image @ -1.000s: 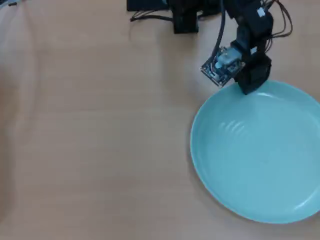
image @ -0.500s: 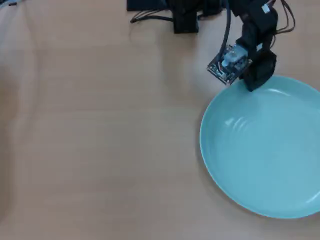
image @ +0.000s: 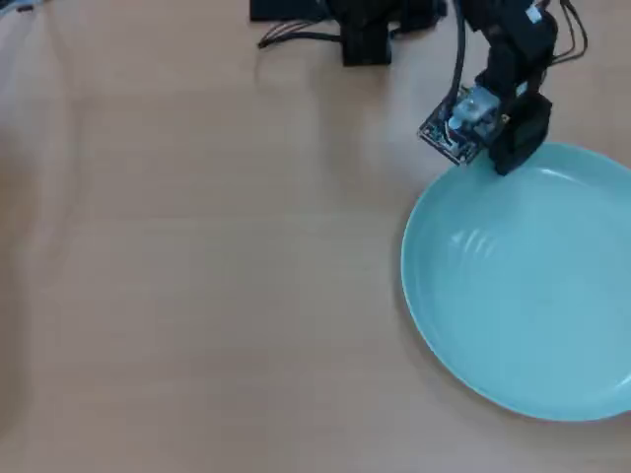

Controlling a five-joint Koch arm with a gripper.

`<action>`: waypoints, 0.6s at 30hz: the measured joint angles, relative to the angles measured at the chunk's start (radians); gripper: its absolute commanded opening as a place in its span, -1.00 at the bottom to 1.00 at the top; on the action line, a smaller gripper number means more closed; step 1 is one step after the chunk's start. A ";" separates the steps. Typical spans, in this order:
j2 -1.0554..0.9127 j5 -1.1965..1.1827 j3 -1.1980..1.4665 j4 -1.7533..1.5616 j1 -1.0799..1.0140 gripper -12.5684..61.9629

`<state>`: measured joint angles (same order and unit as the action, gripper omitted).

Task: Move the green bowl from right to left

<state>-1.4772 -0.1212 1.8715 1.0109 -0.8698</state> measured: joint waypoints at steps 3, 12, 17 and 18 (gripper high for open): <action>0.002 0.000 -0.020 0.069 0.002 -0.24; 0.002 0.005 -0.107 0.184 0.009 0.12; 0.003 0.005 -0.169 0.233 0.011 0.12; 0.003 0.005 -0.184 0.249 0.009 0.12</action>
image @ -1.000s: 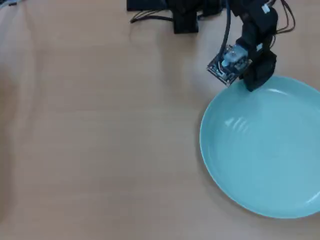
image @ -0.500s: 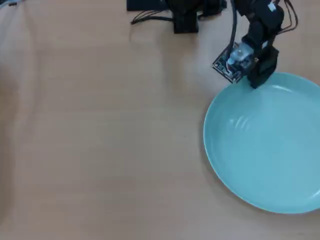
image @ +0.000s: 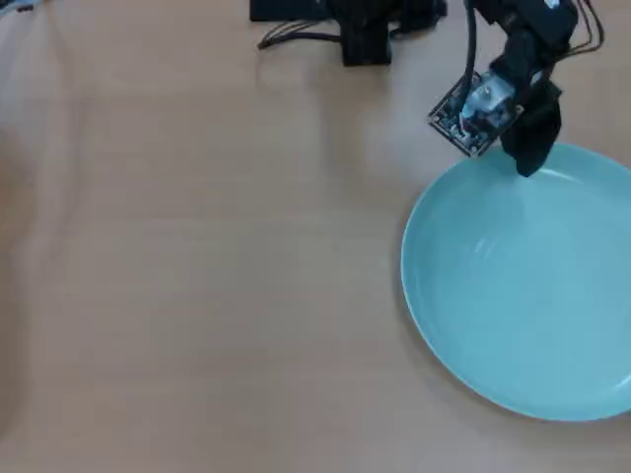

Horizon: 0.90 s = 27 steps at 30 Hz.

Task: Move the green bowl from right to left

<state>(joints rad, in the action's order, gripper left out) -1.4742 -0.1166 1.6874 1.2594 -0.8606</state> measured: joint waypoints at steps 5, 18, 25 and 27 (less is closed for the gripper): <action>-0.014 0.000 -0.086 0.083 -0.017 0.12; -0.307 0.147 -0.258 0.262 -0.258 0.12; -0.434 0.262 -0.258 0.273 -0.414 0.12; -0.448 0.288 -0.258 0.273 -0.451 0.12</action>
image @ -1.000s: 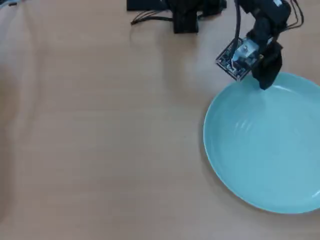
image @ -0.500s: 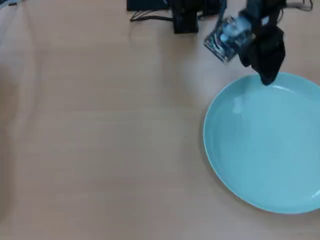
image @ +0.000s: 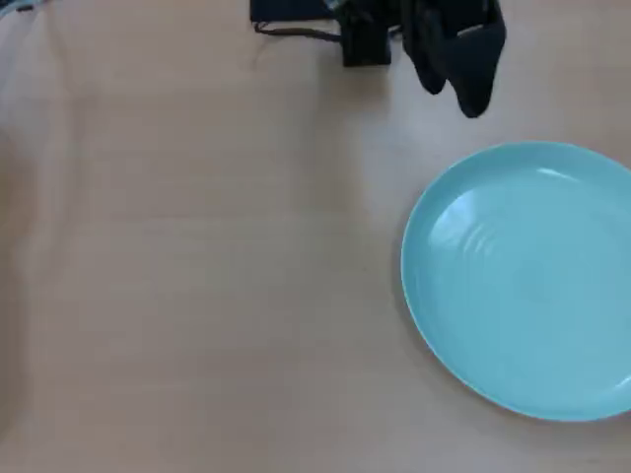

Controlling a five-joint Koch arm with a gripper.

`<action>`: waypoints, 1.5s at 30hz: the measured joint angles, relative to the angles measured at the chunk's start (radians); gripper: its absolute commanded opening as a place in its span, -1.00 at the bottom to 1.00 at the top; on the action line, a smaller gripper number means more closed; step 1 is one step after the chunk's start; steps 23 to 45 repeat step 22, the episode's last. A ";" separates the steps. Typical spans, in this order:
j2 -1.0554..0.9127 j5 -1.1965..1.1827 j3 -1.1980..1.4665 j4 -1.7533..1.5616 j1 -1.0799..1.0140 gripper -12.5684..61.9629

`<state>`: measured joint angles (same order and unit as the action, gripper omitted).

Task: Move the green bowl from right to left

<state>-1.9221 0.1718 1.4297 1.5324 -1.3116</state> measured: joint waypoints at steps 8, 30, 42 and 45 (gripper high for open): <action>-0.008 0.011 0.000 0.000 -0.052 0.12; -0.009 -0.002 0.000 0.002 -0.055 0.12; -0.009 -0.002 0.000 0.002 -0.055 0.12; -0.009 -0.002 0.000 0.002 -0.055 0.12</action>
